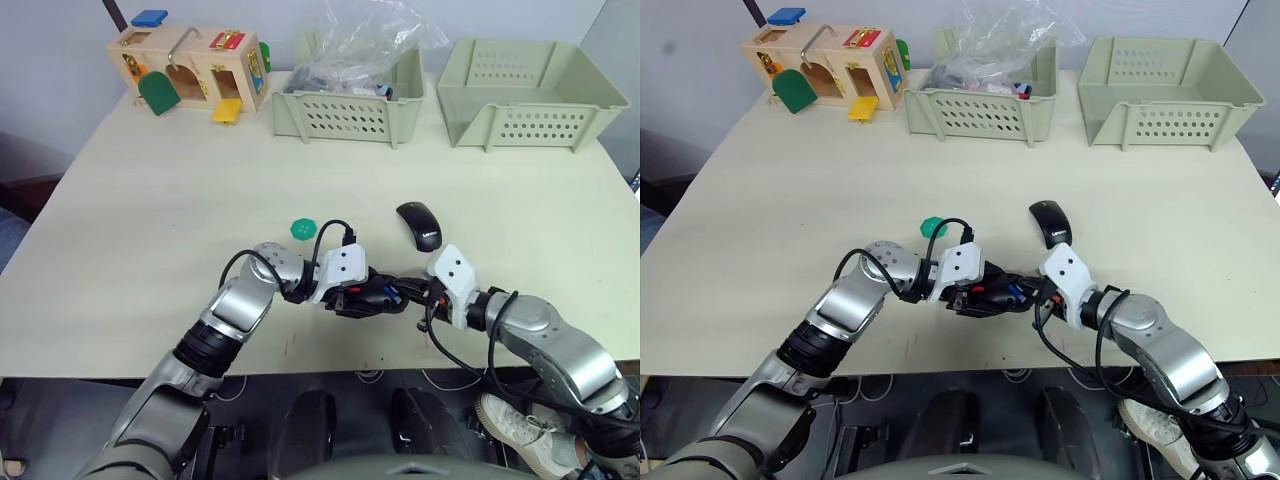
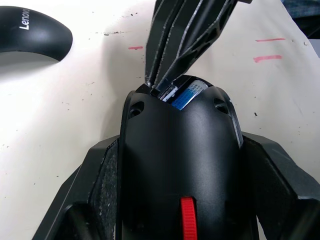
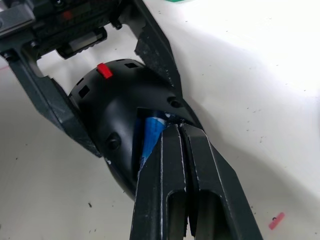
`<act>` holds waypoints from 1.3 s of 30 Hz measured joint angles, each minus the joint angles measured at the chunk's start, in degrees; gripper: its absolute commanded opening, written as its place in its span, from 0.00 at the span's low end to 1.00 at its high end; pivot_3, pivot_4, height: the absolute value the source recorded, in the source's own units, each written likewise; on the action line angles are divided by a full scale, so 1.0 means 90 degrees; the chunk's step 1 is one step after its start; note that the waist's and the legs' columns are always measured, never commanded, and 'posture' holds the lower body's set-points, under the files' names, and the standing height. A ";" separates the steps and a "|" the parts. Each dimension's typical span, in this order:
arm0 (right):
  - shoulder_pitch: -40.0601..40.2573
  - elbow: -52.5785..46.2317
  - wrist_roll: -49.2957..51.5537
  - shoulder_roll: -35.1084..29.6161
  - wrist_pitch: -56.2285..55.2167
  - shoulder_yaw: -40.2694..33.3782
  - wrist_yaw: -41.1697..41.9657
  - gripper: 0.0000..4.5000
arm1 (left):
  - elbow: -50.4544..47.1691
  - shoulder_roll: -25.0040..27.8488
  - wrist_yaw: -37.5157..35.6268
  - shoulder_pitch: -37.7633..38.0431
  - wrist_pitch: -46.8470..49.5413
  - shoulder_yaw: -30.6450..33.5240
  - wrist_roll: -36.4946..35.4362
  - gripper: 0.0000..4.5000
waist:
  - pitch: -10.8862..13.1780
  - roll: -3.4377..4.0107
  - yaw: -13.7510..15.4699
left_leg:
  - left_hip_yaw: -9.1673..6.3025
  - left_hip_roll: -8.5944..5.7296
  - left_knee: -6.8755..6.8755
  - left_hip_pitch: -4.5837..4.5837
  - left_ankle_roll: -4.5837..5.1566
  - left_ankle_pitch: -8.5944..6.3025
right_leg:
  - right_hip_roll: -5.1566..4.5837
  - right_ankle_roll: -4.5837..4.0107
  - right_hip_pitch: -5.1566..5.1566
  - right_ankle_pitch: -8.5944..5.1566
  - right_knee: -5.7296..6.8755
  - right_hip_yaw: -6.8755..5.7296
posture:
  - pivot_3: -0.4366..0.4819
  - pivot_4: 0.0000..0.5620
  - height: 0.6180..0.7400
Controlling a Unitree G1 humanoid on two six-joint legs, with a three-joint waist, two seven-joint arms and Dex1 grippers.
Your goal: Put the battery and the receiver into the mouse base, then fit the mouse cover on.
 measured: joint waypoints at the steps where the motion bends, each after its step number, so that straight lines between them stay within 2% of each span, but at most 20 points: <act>1: 0.0024 0.0000 -0.0033 0.0000 -0.0026 0.0015 0.0007 0.01 | 0.0000 0.0000 0.0000 0.0000 0.0012 -0.0001 0.0001 0.64 | -0.0007 -0.0004 -0.0002 | 0.0000 0.0000 0.0000 0.0002 0.0000 0.0000 | 0.0001 0.0000 0.0001 0.0000 0.0000 0.0000 | 0.48 0.27 1.00; 8: 0.0073 0.0098 -0.0237 0.0004 -0.0176 0.0029 0.0150 0.01 | 0.0000 0.0000 0.0026 0.0010 0.0050 -0.0023 0.0006 0.64 | -0.0037 -0.0024 -0.0002 | -0.0001 0.0001 0.0000 0.0007 0.0000 0.0000 | 0.0002 -0.0001 0.0007 0.0000 0.0000 0.0000 | 0.48 0.27 1.00; 13: 0.0069 0.0171 0.0173 0.0226 0.0131 -0.0364 0.0280 0.01 | 0.0000 0.0000 0.0037 0.0015 0.0032 -0.0026 0.0004 0.64 | -0.0039 -0.0026 0.0001 | -0.0002 0.0002 0.0000 0.0006 0.0000 0.0000 | 0.0002 -0.0001 0.0008 0.0000 0.0000 0.0000 | 0.48 0.27 1.00; 16: 0.0130 -0.0128 0.0777 -0.0072 0.0575 -0.0908 0.0556 0.20 | -0.0007 -0.0006 0.0045 0.0031 -0.0003 -0.0034 0.0004 0.64 | -0.0037 -0.0022 0.0010 | -0.0004 0.0001 0.0000 0.0003 0.0000 0.0000 | 0.0000 -0.0001 0.0007 0.0000 -0.0001 0.0002 | 0.48 0.27 1.00; 19: 0.0318 -0.0701 0.1418 -0.0659 0.0873 -0.1781 0.0915 0.54 | -0.0020 -0.0005 0.0052 0.0051 -0.0018 -0.0034 0.0001 0.64 | -0.0038 -0.0024 0.0016 | -0.0008 0.0001 0.0000 0.0004 0.0000 0.0000 | 0.0000 -0.0001 0.0009 0.0000 -0.0004 0.0000 | 0.48 0.27 1.00; 22: 0.0651 -0.1020 0.1871 -0.1132 0.1006 -0.2410 0.1258 0.81 | -0.0026 0.0025 0.0053 0.0075 -0.0041 -0.0010 0.0001 0.64 | -0.0038 -0.0024 0.0012 | -0.0007 0.0002 0.0000 0.0007 0.0000 0.0000 | 0.0002 -0.0002 0.0011 0.0000 -0.0002 -0.0002 | 0.48 0.27 1.00; 24: 0.1025 -0.1209 0.2112 -0.1346 0.0982 -0.2785 0.1574 0.92 | -0.0032 -0.0003 0.0054 0.0057 -0.0052 -0.0042 0.0005 0.64 | -0.0041 -0.0016 0.0028 | -0.0007 0.0002 0.0000 0.0004 0.0000 0.0000 | 0.0002 -0.0002 0.0010 0.0000 -0.0002 0.0000 | 0.48 0.27 1.00; 25: 0.1576 -0.1387 0.2316 -0.1711 0.0943 -0.3287 0.1969 0.98 | -0.0034 0.0004 0.0041 0.0094 -0.0086 -0.0051 -0.0015 0.64 | -0.0041 -0.0011 0.0074 | -0.0007 -0.0003 0.0000 -0.0001 0.0000 0.0000 | -0.0002 -0.0002 0.0011 0.0000 -0.0007 -0.0006 | 0.48 0.27 1.00; 28: 0.1915 -0.1555 0.2568 -0.1929 0.0828 -0.4032 0.2348 0.98 | -0.0005 0.0066 0.0000 0.0072 -0.0093 -0.0027 -0.0036 0.64 | -0.0050 -0.0027 0.0026 | -0.0003 -0.0001 0.0005 0.0007 0.0001 -0.0001 | -0.0001 0.0000 0.0017 0.0002 -0.0008 0.0007 | 0.48 0.27 1.00; 31: 0.2080 -0.1664 0.2741 -0.1941 0.0747 -0.4208 0.2475 0.98 | 0.0010 0.0068 0.0008 0.0074 -0.0094 -0.0036 -0.0018 0.64 | -0.0050 -0.0028 0.0019 | -0.0007 -0.0001 0.0004 0.0039 0.0001 -0.0001 | -0.0001 0.0000 0.0048 -0.0001 -0.0008 0.0004 | 0.48 0.27 1.00; 32: 0.2134 -0.1669 0.2745 -0.1944 0.0701 -0.4242 0.2492 1.00 | 0.0012 0.0062 0.0007 0.0073 -0.0094 -0.0045 -0.0017 0.82 | -0.0049 -0.0028 0.0020 | -0.0005 -0.0001 0.0001 0.0049 0.0001 -0.0002 | -0.0001 0.0000 0.0057 -0.0001 -0.0010 0.0005 | 0.48 0.27 1.00; 34: 0.2229 -0.1672 0.2747 -0.1952 0.0659 -0.4296 0.2499 1.00 | 0.0016 0.0065 -0.0012 0.0082 -0.0069 -0.0056 -0.0009 0.95 | -0.0049 -0.0029 0.0020 | -0.0004 0.0000 -0.0002 0.0052 0.0001 -0.0002 | -0.0001 0.0000 0.0060 -0.0001 -0.0013 0.0006 | 0.48 0.27 1.00; 35: 0.2283 -0.1674 0.2748 -0.1953 0.0642 -0.4315 0.2498 1.00 | 0.0019 0.0072 -0.0023 0.0108 -0.0035 -0.0056 -0.0003 0.99 | -0.0049 -0.0028 0.0020 | -0.0004 -0.0001 -0.0002 0.0052 0.0001 -0.0002 | -0.0001 0.0000 0.0060 -0.0001 -0.0014 0.0006 | 0.48 0.27 1.00; 39: 0.2333 -0.1674 0.2758 -0.1952 0.0552 -0.4318 0.2453 1.00 | -0.0049 0.0064 -0.0017 0.0203 0.0104 -0.0013 -0.0174 0.99 | -0.0048 -0.0028 0.0020 | -0.0004 0.0000 -0.0002 0.0053 0.0001 -0.0002 | -0.0001 0.0000 0.0060 -0.0001 -0.0012 0.0007 | 0.48 0.27 1.00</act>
